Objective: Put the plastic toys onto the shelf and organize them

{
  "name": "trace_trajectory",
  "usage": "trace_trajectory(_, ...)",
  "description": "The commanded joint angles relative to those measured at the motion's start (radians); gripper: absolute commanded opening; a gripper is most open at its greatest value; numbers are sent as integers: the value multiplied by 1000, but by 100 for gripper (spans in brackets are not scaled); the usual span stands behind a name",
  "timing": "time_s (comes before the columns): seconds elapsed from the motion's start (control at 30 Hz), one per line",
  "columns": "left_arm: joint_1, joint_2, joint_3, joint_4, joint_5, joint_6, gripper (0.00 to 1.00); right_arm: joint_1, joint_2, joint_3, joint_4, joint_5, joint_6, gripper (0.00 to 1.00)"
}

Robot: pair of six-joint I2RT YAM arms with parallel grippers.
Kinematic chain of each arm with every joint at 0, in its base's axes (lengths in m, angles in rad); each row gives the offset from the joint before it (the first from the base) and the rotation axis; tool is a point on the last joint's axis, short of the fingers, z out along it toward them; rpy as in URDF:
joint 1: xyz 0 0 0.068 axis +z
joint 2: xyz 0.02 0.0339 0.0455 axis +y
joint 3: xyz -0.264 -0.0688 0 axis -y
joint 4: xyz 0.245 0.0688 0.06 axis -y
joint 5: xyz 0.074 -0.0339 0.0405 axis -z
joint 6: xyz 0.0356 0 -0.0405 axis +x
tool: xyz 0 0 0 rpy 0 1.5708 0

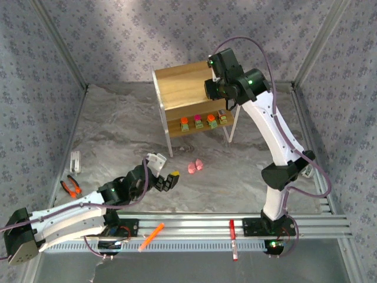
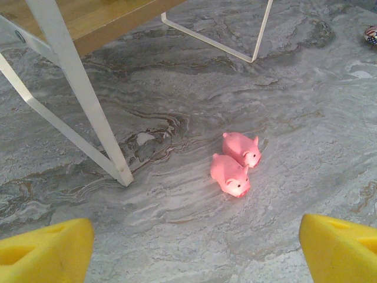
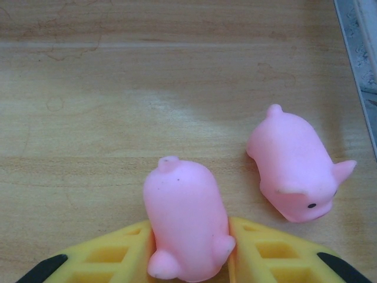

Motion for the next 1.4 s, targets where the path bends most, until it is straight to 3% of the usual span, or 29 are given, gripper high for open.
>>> trace_trajectory(0.0, -7, -10, -2, -10, -19, -8, 90, -8, 11, 35, -20, -11, -12, 36)
trace_trajectory(1.03, -6, -4, 0, -11, -18, -8, 90, -10, 28, 48, -14, -11, -9, 41)
trace_trajectory(1.37, -6, 11, 2, -4, -9, -6, 90, -11, 24, 58, -26, -9, -10, 47)
